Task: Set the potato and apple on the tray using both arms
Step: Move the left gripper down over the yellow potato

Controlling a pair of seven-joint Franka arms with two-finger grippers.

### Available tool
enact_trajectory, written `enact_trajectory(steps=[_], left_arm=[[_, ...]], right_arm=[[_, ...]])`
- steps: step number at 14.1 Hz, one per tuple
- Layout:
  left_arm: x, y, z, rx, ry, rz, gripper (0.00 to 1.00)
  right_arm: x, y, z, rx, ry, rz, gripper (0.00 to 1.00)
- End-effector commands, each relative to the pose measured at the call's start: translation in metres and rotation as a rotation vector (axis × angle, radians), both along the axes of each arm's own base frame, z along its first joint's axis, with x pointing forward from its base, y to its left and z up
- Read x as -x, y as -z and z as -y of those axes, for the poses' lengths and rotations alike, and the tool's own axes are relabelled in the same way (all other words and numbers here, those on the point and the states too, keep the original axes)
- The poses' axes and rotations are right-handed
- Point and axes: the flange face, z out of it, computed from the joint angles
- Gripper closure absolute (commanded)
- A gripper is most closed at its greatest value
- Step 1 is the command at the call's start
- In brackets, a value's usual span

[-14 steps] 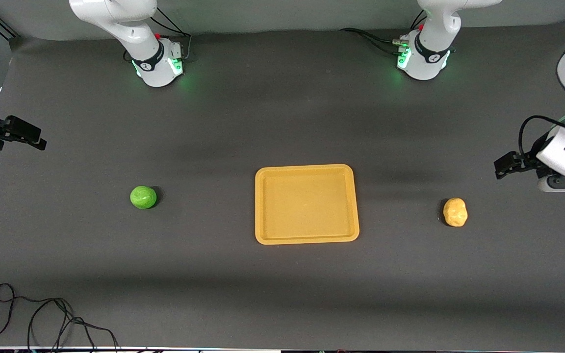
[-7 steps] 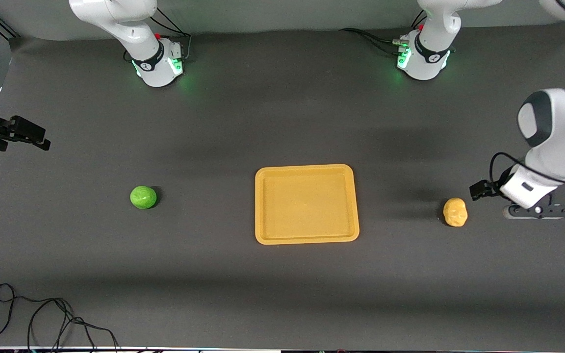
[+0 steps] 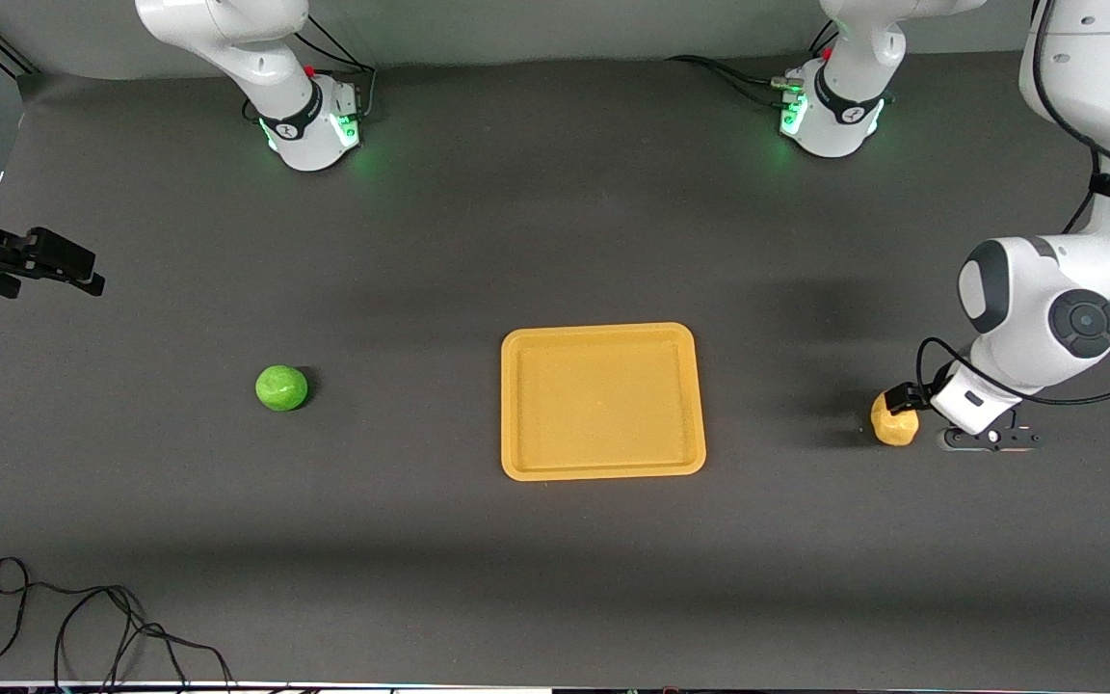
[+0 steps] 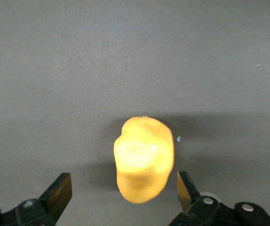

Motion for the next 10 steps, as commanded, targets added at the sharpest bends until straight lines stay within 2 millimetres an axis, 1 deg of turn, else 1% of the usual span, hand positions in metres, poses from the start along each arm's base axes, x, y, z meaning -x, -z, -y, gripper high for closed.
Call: enact_trajectory(steps=[1, 3, 6, 7, 8, 10], left_arm=[[0.004, 0.013, 0.002, 0.022, -0.023, 0.007, 0.0], [0.005, 0.023, 0.006, 0.036, -0.033, 0.0, 0.0], [0.006, 0.036, 0.012, 0.039, -0.029, 0.003, 0.0], [0.006, 0.04, 0.012, 0.039, -0.029, 0.007, 0.03], [0.006, 0.044, 0.013, 0.039, -0.026, 0.007, 0.08], [0.005, 0.045, 0.016, 0.039, -0.023, 0.01, 0.29]], right_arm=[[-0.001, -0.003, 0.004, 0.004, -0.011, 0.002, 0.0], [-0.001, -0.003, 0.007, 0.006, -0.009, 0.002, 0.0], [-0.003, 0.002, 0.006, 0.006, -0.011, -0.007, 0.0], [-0.004, 0.003, 0.005, 0.006, -0.011, -0.008, 0.0], [-0.004, 0.003, 0.004, 0.006, -0.011, -0.008, 0.0], [-0.003, 0.003, 0.0, 0.006, -0.019, -0.01, 0.0]])
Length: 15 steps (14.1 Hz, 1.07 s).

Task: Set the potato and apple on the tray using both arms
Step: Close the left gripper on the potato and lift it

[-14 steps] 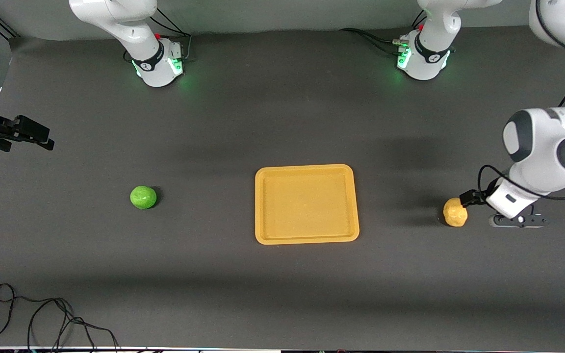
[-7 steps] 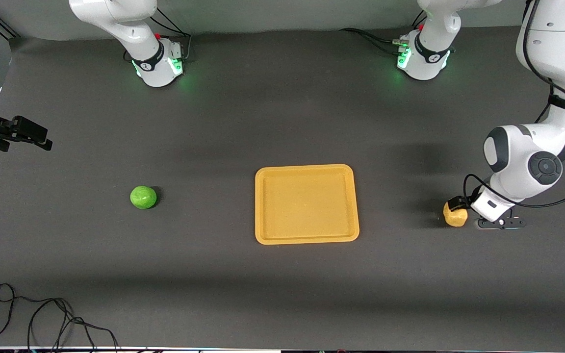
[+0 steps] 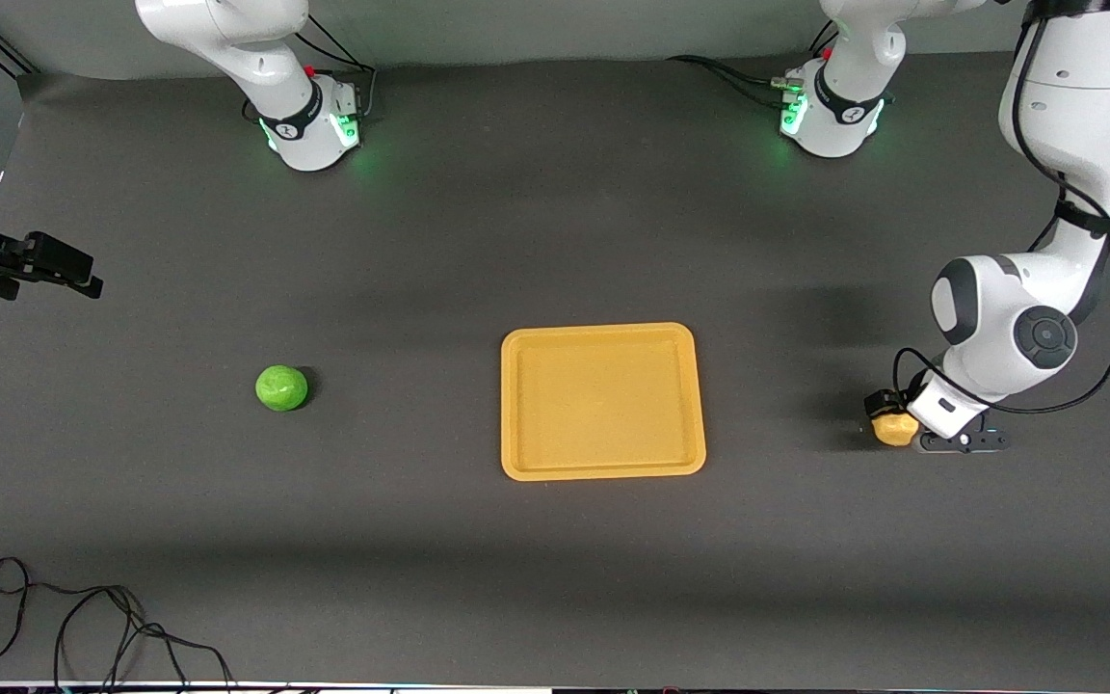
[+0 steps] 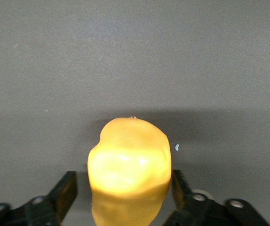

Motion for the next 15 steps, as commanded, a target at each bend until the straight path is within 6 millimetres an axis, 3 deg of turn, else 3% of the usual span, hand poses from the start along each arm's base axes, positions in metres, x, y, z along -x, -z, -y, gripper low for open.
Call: enact_trajectory(steps=[1, 3, 4, 7, 11, 13, 15], left_arm=[[0.002, 0.0, 0.005, 0.005, -0.006, 0.009, 0.39], [0.001, -0.005, 0.006, 0.006, -0.002, 0.008, 0.51], [-0.001, -0.014, 0.006, 0.005, 0.001, 0.017, 0.52], [0.001, -0.081, 0.023, 0.003, 0.031, -0.014, 0.52], [0.026, -0.186, 0.03, 0.005, 0.016, -0.062, 0.52], [0.033, -0.224, 0.052, 0.002, -0.007, -0.083, 0.52], [0.035, -0.251, 0.087, -0.005, -0.044, -0.107, 0.52]], right_arm=[[-0.001, -0.002, -0.004, 0.005, -0.024, 0.0, 0.0], [-0.001, -0.001, -0.006, 0.006, -0.024, -0.002, 0.0], [-0.001, 0.0, -0.006, 0.004, -0.025, -0.003, 0.0], [0.0, 0.0, -0.003, 0.017, -0.022, -0.004, 0.0], [-0.002, 0.002, -0.002, 0.026, -0.027, -0.002, 0.0], [-0.005, 0.009, -0.002, 0.027, -0.027, -0.016, 0.0], [-0.005, 0.007, -0.001, 0.022, -0.025, -0.012, 0.0]])
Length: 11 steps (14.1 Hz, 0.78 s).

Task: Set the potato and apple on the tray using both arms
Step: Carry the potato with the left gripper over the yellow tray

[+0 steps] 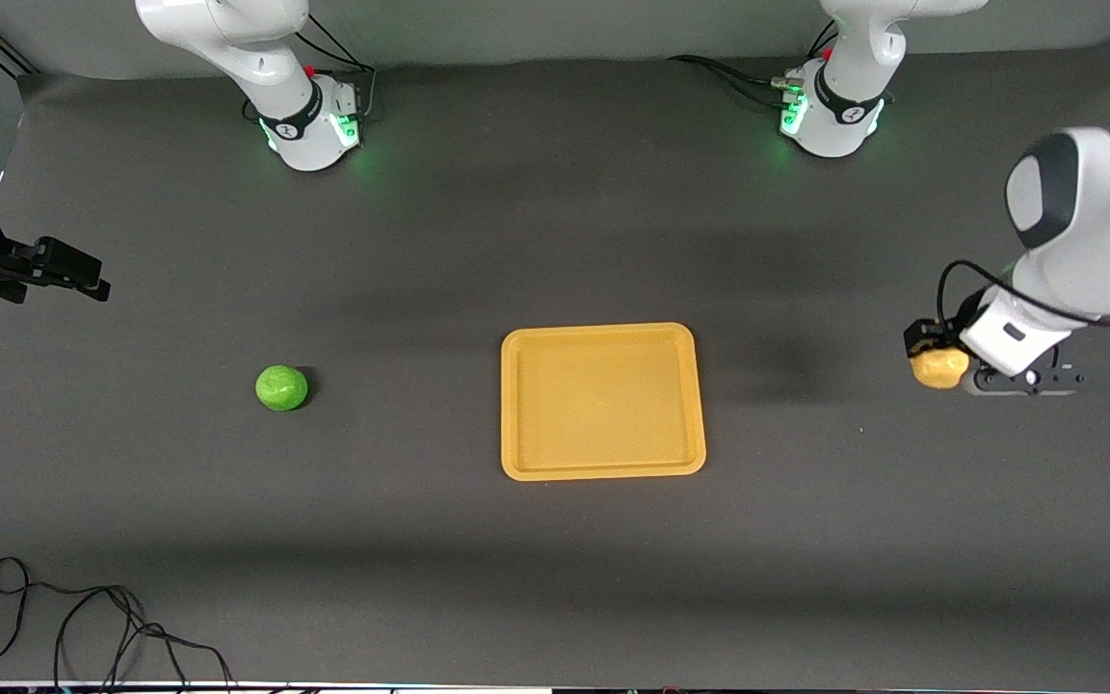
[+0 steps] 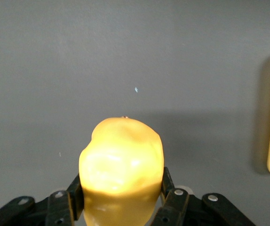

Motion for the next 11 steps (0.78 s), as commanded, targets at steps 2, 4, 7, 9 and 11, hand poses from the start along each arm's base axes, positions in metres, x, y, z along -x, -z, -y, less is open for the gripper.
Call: enact_trajectory(steps=[2, 4, 7, 9, 11], left_arm=[[0.007, -0.025, 0.081, -0.012, -0.085, -0.017, 0.52], [0.013, -0.016, 0.125, -0.018, -0.106, -0.012, 0.52], [0.02, 0.011, 0.184, -0.023, -0.149, 0.006, 0.52], [0.025, 0.037, 0.226, -0.03, -0.191, 0.028, 0.52], [0.031, 0.061, 0.26, -0.033, -0.211, 0.05, 0.52]], right_arm=[[-0.005, 0.001, 0.003, 0.008, -0.015, 0.008, 0.0], [-0.007, 0.003, 0.001, 0.009, -0.009, 0.008, 0.0], [-0.008, -0.008, 0.0, 0.012, 0.032, 0.033, 0.0], [-0.008, -0.008, 0.0, 0.012, 0.034, 0.034, 0.0], [-0.007, -0.004, -0.001, 0.012, 0.015, 0.018, 0.0]])
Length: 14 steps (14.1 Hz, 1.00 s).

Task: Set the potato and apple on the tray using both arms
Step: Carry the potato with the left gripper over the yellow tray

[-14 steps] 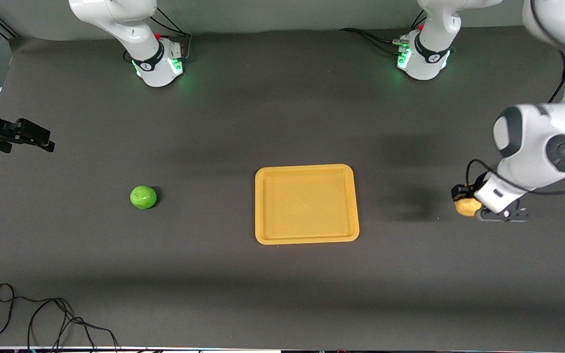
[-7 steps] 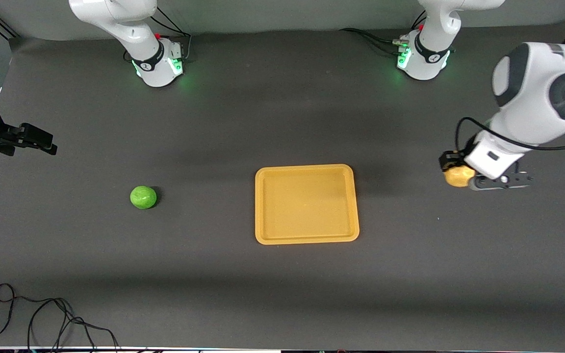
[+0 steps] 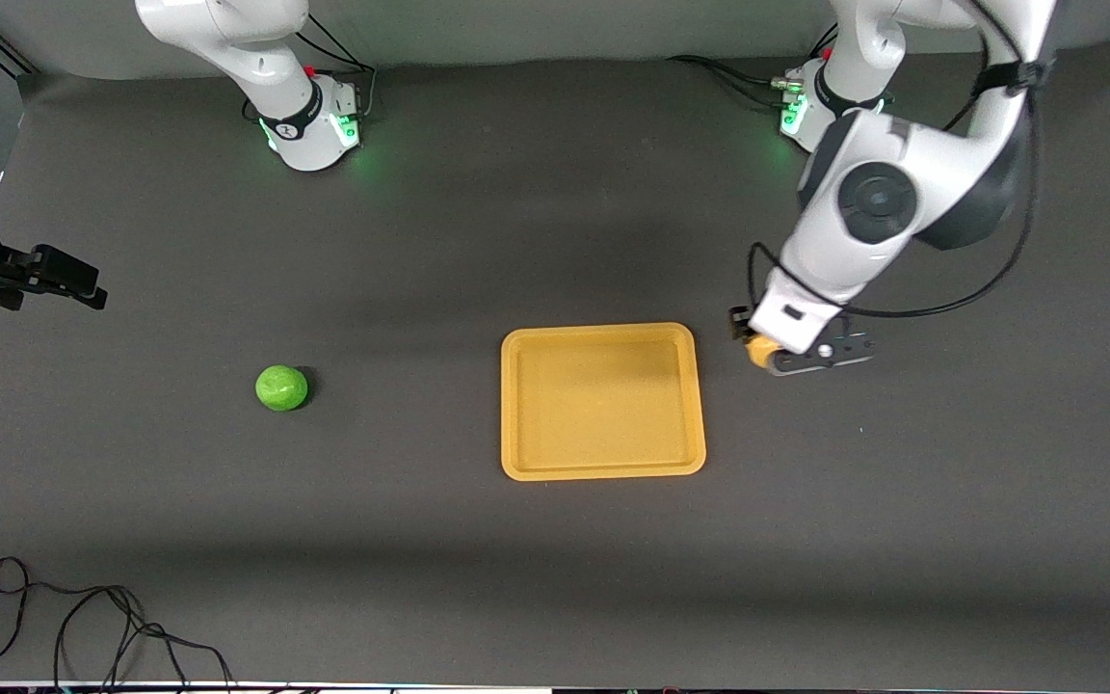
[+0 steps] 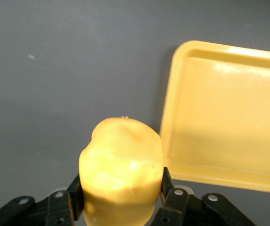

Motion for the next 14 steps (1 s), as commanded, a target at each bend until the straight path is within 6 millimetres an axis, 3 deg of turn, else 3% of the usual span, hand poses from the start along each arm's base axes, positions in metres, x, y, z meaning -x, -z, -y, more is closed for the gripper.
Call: enact_trajectory(steps=[1, 4, 7, 9, 12, 13, 14], left_arm=[[0.003, 0.031, 0.038, -0.034, -0.042, 0.036, 0.52], [0.01, 0.091, 0.079, -0.04, -0.076, 0.085, 0.52], [0.011, 0.143, 0.092, -0.057, -0.089, 0.137, 0.52], [0.014, 0.163, 0.099, -0.052, -0.08, 0.14, 0.52], [0.011, 0.168, 0.102, -0.052, -0.08, 0.139, 0.51], [0.011, 0.169, 0.102, -0.054, -0.077, 0.138, 0.45], [0.012, 0.171, 0.102, -0.054, -0.075, 0.137, 0.32]], right_arm=[[-0.003, 0.0, -0.004, 0.011, 0.009, -0.005, 0.0], [-0.002, -0.002, -0.002, 0.01, 0.003, -0.004, 0.0], [-0.003, 0.0, -0.001, 0.003, 0.006, -0.007, 0.0], [-0.006, 0.004, -0.003, -0.001, 0.0, -0.012, 0.0], [-0.005, 0.005, -0.007, -0.03, -0.001, -0.014, 0.01], [-0.005, 0.006, -0.008, -0.044, 0.003, -0.016, 0.01], [-0.005, 0.005, -0.008, -0.046, 0.003, -0.014, 0.01]])
